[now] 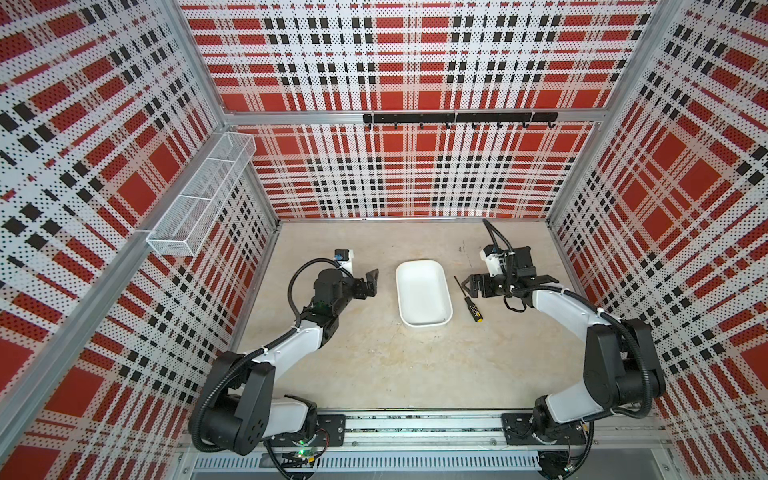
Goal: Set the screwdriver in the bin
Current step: 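Reach the right gripper down to the black-and-yellow screwdriver handle, then close the right gripper on the screwdriver handle, then lift the screwdriver and carry it over the white bin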
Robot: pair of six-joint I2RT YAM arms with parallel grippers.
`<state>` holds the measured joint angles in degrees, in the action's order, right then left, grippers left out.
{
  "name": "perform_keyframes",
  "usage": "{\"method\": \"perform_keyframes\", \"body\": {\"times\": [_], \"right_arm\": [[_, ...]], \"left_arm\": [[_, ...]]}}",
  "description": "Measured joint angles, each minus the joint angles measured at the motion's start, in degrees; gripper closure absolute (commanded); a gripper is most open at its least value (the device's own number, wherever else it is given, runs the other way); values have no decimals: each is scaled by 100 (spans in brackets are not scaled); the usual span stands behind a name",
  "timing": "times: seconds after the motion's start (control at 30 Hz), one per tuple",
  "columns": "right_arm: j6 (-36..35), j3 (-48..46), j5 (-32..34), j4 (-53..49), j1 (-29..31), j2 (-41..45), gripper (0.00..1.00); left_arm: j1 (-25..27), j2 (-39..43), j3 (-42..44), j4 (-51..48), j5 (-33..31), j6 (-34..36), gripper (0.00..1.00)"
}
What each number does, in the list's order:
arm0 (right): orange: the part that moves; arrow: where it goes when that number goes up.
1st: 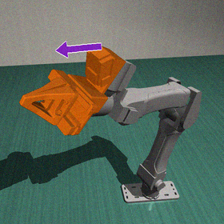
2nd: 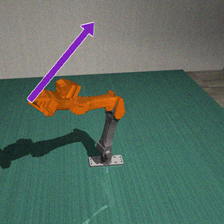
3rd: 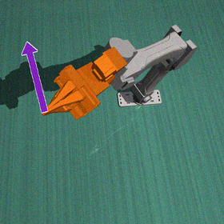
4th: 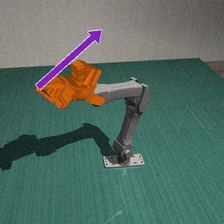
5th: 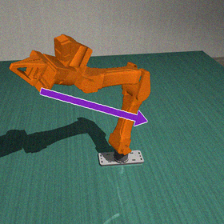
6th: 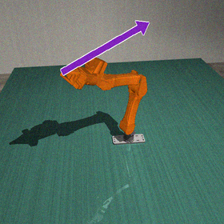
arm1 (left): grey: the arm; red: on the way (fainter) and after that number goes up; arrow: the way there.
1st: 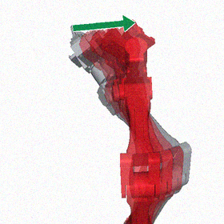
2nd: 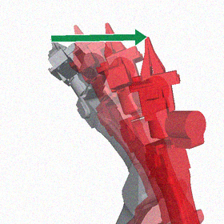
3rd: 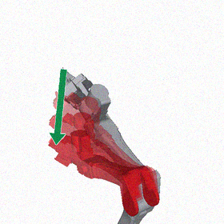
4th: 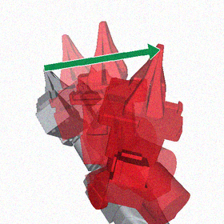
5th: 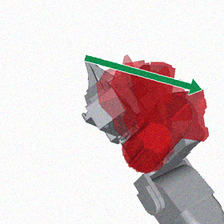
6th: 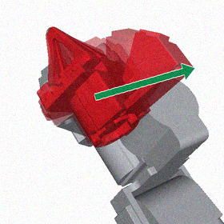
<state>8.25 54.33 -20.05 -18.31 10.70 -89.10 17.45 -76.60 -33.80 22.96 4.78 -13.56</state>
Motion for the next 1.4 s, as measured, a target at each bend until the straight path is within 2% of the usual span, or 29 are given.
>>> {"method": "perform_keyframes", "body": {"times": [0.17,0.4,0.8,0.9,1.4], "right_arm": [[42,4,260,-407,144,-343,3],[87,22,529,-651,291,-577,15],[87,313,1005,-1062,629,-992,25],[94,323,1091,-1078,638,-1012,32],[151,542,1255,-1178,638,-1237,81]], "left_arm": [[111,-166,2,-258,57,-195,2],[393,-168,72,-337,15,-361,2],[450,-118,155,-466,-35,-435,2],[450,-57,205,-507,-50,-444,2],[452,122,269,-590,-72,-444,2]]}}
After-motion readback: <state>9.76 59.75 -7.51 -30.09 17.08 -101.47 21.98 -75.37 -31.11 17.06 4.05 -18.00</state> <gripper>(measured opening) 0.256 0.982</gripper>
